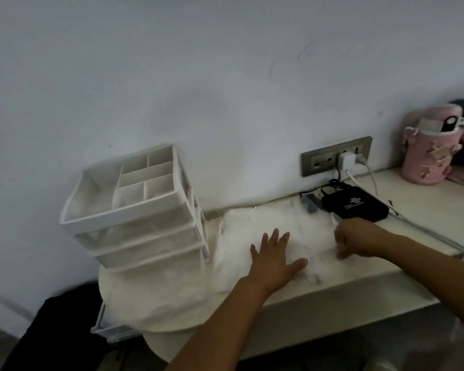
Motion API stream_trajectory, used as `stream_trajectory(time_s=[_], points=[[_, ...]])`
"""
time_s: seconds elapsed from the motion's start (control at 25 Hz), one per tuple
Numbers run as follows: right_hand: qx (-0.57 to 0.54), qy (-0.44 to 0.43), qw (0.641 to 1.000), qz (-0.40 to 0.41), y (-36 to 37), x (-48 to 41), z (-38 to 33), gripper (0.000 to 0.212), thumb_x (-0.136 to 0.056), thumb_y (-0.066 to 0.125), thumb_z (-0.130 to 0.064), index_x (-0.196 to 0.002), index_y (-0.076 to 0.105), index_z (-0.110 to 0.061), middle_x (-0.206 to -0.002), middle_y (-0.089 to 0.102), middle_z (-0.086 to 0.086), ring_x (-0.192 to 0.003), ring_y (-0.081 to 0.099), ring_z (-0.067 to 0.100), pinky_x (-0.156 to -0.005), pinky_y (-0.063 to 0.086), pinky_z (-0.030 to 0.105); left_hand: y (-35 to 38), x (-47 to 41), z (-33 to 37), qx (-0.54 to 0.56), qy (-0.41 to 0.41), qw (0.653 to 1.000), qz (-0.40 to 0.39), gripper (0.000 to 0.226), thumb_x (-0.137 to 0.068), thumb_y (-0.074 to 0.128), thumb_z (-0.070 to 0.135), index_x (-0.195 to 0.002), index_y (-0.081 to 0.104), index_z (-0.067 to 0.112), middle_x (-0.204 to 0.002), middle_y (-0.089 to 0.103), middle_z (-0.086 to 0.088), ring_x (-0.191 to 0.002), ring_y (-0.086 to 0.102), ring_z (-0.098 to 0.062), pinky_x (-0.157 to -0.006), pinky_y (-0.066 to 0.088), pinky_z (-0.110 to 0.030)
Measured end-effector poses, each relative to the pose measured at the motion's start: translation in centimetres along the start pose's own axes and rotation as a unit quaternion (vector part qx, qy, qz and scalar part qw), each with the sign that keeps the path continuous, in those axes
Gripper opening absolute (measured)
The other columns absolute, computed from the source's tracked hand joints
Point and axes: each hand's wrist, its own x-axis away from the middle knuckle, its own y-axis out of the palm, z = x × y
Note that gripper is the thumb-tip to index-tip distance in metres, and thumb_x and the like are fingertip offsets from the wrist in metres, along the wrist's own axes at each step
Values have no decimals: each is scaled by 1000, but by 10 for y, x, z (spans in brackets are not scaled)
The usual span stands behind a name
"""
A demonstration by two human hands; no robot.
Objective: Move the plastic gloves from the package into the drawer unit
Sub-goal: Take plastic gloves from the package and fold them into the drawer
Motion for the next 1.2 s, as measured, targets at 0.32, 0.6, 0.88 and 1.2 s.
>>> stream_trajectory(time_s=[0.32,0.6,0.88,1.2], points=[[-65,-20,991,113,-17,9,20,21,-89,63,-27,-71,69,-19,-70,58,-8,-69,55,8,-55,30,13,20,-11,-2,-29,-11,999,-16,121,-50,12,91,-153,-2,28,-160,-15,-1,-145,-20,-24,-112,-16,-53],[-693,-70,701,153,-62,34,7,23,-95,47,-8,-76,60,-10,-78,62,6,-78,59,19,-78,47,30,8,-12,3,24,-18,1000,1,86,-83,36,71,-151,20,22,-160,9,-2,-148,1,-23,-117,-4,-41],[-793,-124,596,-8,-71,59,-17,7,-72,47,-9,-67,50,-12,-65,50,8,-61,54,21,-55,54,27,-30,-13,26,706,-19,702,-95,104,-63,51,84,-136,49,9,-132,58,-11,-125,52,-26,-115,30,-43],[-791,-167,583,-75,-72,45,-38,13,-79,42,-12,-72,52,-12,-72,48,7,-65,52,19,-62,49,27,-26,0,22,716,71,677,-155,106,-60,76,64,-141,40,7,-139,49,-13,-129,46,-28,-117,23,-49]])
